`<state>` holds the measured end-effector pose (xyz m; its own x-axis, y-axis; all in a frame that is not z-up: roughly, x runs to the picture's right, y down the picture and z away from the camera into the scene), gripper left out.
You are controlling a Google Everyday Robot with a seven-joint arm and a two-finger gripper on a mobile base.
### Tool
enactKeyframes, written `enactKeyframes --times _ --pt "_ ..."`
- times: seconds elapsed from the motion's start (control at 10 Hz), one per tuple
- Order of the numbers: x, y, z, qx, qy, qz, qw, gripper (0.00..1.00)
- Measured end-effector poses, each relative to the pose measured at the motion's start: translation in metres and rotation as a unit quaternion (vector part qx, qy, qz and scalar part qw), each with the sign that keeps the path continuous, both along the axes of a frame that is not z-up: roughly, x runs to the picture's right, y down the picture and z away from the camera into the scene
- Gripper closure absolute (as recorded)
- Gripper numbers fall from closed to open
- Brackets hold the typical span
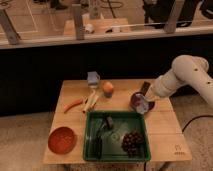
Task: Place towel in tray
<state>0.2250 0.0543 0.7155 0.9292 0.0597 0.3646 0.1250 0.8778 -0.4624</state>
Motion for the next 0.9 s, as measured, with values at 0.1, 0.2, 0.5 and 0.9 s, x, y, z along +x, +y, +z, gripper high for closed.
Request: enactKeyframes --times 0.1,0.2,0.5,0.9 --pt "-0.007 0.008 0.003 -0.005 -0.008 -0.006 0.9999 0.94" --pt "-0.015 0.023 0.008 -0.010 -0.017 -0.013 0.9997 0.94" --pt "-0.042 0.064 0.024 -0.021 -0.049 -0.037 0.9979 0.94" --pt "-0.063 0.093 0.033 -0.032 -0.076 -0.060 0.9948 0.86"
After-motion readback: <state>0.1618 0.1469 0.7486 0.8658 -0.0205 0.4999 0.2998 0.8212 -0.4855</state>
